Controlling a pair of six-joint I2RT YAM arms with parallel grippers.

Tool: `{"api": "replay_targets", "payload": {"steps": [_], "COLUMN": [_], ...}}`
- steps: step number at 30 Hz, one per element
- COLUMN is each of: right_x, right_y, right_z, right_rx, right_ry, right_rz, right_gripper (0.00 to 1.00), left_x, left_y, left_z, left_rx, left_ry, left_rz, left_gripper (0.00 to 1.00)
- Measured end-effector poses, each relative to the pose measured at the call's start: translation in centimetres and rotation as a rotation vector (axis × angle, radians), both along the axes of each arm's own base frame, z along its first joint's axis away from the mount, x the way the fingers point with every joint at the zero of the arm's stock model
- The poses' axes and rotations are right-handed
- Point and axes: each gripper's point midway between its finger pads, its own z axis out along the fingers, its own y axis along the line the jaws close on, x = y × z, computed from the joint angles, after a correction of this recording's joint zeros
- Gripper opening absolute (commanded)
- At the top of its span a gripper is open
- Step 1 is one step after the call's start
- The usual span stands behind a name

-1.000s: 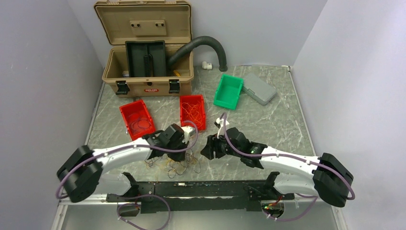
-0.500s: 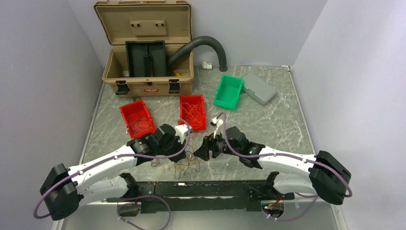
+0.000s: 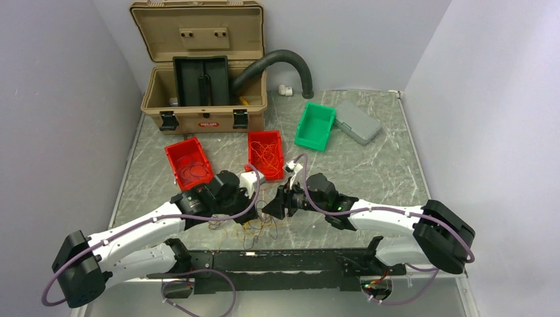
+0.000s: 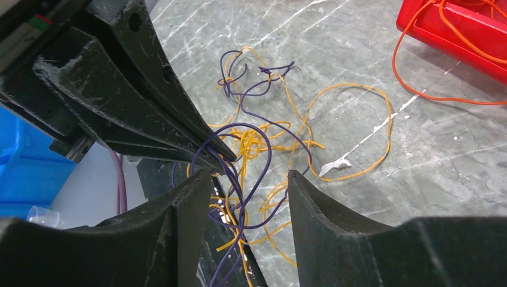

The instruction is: Untangle the cables

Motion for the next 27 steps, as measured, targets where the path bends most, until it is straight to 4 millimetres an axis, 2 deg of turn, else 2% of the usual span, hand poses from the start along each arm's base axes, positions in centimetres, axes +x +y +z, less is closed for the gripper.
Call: {"api": "replay_targets", "payload": {"steps": [2, 5, 9, 14, 19, 23, 27], "right_x": [0.0, 0.1, 0.1, 0.3, 2.0, 4.3, 6.1], "right_y": [0.1, 0.2, 0.2, -0.5, -3.5, -7.7, -14.0], "right_z": [0.0, 0.2, 0.3, 1.5, 4.7, 5.3, 4.2], "right_rx": [0.004, 0.011, 0.016, 0.026, 0.033, -0.054, -0.192], "right_ry": [0.002, -0.002, 0.004, -0.013, -0.097, -0.119, -0.061], "right_rz": [-0.001, -0.002, -0.003, -0.043, -0.207, -0.44, -0.746], "right_gripper": [0.5, 0.34, 0.0, 0.0, 0.0, 0.0, 0.0], "left_x": [0.0, 0.0, 0.0, 0.4, 0.7, 1.2, 2.0], "left_y": [0.0, 0.0, 0.0, 0.2, 0.9, 1.7, 3.0], "left_z": [0.3, 0.4, 0.4, 0.2, -0.2, -0.8, -1.1], "left_rx": [-0.008, -0.011, -0.011, 0.002, 0.034, 0.072, 0.118], "left_ry": [-0.006, -0.01, -0.01, -0.019, -0.019, -0.017, -0.01], "left_rz": [0.0, 0.0, 0.001, 0.023, 0.065, 0.12, 0.213], "left_gripper": [0.0, 0.0, 0.0, 0.0, 0.0, 0.0, 0.0]}}
